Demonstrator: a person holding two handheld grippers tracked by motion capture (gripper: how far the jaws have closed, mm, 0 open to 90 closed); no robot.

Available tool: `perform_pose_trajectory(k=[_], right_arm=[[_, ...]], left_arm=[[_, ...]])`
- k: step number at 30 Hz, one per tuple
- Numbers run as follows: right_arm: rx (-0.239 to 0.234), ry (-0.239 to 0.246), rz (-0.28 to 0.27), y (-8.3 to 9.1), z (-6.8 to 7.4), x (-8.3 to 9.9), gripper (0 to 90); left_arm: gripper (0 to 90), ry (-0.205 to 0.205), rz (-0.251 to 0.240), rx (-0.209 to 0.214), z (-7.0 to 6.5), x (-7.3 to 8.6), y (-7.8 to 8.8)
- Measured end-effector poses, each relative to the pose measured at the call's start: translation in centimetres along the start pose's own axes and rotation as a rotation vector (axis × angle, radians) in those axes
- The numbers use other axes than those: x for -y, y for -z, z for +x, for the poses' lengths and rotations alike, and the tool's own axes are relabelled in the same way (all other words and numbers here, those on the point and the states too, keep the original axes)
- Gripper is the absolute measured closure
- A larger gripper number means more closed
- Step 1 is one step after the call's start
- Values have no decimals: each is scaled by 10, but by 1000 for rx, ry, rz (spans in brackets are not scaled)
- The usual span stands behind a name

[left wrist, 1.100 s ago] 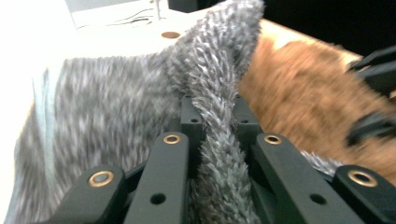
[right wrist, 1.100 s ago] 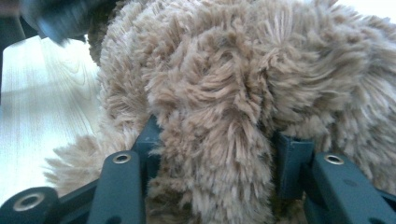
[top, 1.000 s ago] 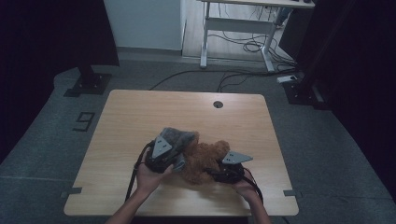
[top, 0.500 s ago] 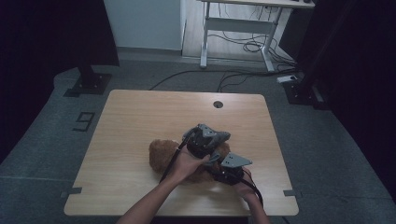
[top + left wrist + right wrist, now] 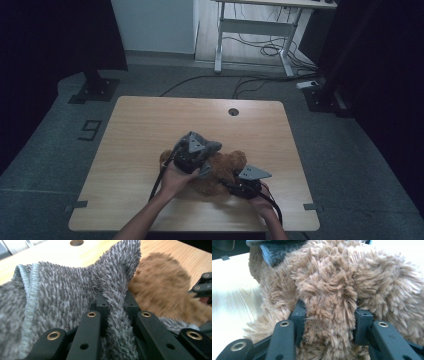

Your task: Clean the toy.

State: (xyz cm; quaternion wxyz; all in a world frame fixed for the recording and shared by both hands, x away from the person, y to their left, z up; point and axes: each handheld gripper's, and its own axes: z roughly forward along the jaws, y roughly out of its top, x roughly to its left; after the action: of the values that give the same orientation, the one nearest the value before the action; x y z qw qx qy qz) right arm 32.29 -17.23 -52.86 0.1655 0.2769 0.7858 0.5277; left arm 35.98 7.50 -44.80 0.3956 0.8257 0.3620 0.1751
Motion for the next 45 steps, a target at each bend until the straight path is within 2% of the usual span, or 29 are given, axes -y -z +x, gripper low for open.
perform_pose_trajectory(k=[2,6,8,11,13,14,16,19,21,24,26,29,31,34,38,41,45], right_arm=[[4,2,-6,-1,1,0,558],[1,-4,-5,0,0,1,558],[1,-5,-6,0,0,1,558],[-3,-10,-8,0,0,1,558],[-6,-14,-9,0,-1,2,558],[-7,-18,-11,1,-2,2,557],[-14,-18,-11,1,-2,3,556],[-14,-9,-9,1,-1,2,555],[-14,-14,-11,1,-1,3,555],[-14,-17,-11,2,-2,4,555],[-17,-20,-15,1,-3,4,555],[-21,-23,-13,1,-4,4,554],[-21,-24,-14,2,-4,4,553],[-22,-26,-13,2,-4,4,552],[-22,-32,-14,2,-4,4,551],[-24,-35,-14,2,-4,5,550],[-31,-33,-12,2,-5,5,549]], left_arm=[[798,15,-21,3,3,3,7],[799,5,-47,-25,5,5,18],[799,5,-57,-43,10,6,25],[799,33,-78,-89,24,11,36],[800,50,-63,-130,36,19,41],[800,62,-50,-132,41,24,41],[799,120,-43,-98,56,40,42],[800,150,-47,-115,67,50,46],[802,160,-36,-148,75,55,48],[804,194,-18,-157,87,62,49],[804,207,-18,-150,89,65,50],[804,193,-46,-146,82,59,54],[805,179,-71,-132,75,50,56],[804,136,-92,-95,59,32,57],[804,62,-112,-27,26,5,49],[803,2,-129,19,-4,-17,37],[802,-70,-120,44,-35,-38,17]])
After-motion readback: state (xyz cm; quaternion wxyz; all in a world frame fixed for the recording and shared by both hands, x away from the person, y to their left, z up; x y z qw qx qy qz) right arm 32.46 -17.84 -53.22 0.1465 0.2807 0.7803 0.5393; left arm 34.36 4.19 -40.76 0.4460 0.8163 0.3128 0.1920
